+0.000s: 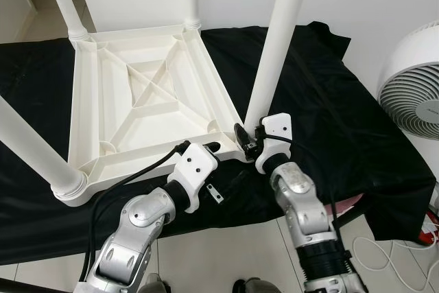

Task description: Building children table

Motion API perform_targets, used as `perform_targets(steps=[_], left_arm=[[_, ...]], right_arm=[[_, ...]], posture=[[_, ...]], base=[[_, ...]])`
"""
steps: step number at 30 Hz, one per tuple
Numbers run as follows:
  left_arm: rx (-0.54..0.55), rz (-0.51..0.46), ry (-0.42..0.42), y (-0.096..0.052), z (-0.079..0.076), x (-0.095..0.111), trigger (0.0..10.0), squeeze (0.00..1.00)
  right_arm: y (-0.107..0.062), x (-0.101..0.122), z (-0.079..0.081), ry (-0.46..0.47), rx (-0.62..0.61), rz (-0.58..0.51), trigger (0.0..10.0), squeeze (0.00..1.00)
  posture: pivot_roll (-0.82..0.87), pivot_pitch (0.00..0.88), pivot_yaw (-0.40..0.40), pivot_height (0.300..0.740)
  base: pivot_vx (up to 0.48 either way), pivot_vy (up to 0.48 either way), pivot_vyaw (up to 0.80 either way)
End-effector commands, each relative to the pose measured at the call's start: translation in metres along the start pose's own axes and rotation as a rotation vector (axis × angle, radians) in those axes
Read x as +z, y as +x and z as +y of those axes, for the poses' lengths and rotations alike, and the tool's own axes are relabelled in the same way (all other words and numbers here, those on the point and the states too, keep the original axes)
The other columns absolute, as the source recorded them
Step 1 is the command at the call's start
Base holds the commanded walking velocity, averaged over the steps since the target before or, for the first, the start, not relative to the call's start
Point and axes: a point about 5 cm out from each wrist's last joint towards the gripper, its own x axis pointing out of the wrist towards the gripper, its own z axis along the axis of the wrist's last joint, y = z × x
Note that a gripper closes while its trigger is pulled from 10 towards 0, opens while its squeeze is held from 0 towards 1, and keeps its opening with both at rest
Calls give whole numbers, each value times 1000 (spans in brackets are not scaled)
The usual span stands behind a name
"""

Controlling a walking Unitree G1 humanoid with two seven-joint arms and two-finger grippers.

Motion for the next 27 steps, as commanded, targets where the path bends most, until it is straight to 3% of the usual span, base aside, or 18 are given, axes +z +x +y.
perform_targets(steps=[1, 6, 7, 15, 16, 20, 22, 24, 27], left_arm=[[52, -6, 9, 0, 0, 2, 10000, 0], [52, -6, 8, 0, 0, 2, 10000, 0], [51, -7, 8, 0, 0, 2, 10000, 0], [47, -13, 10, 2, 0, 3, 10000, 0], [46, -13, 10, 2, 0, 3, 10000, 0], [44, -13, 9, 2, -1, 3, 10000, 0], [44, -13, 9, 2, -1, 3, 10000, 0], [41, -11, 8, 2, -1, 2, 10000, 0], [40, -9, 8, 1, -1, 2, 10000, 0]], right_arm=[[-5, -14, 2, 5, -20, 78, 10000, 0], [-5, -10, 2, 21, -34, 74, 10000, 0], [-5, -8, 0, 23, -37, 68, 10000, 1000], [-7, 5, -11, 63, 109, 26, 10000, 1000], [-8, 7, -14, 48, 149, 17, 10000, 0], [-10, 11, -23, -28, 312, -3, 10000, 0], [-10, 11, -23, -28, 312, -3, 10000, 0], [-10, 12, -30, -79, 431, -10, 10000, 0], [-8, 12, -34, -106, 482, -14, 10000, 0]], posture=[[-40, 80, -8, 740], [-41, 80, -10, 740], [-44, 77, -9, 740], [-48, 70, -10, 740], [-51, 70, -10, 740], [-53, 73, -9, 740], [-53, 73, -9, 740], [-56, 77, -3, 740], [-56, 80, 0, 740]], base=[[0, 0, 0], [0, 0, 0], [0, 0, 0], [0, 0, 0], [0, 0, 0], [0, 0, 0], [0, 0, 0], [0, 0, 0], [0, 0, 0]])
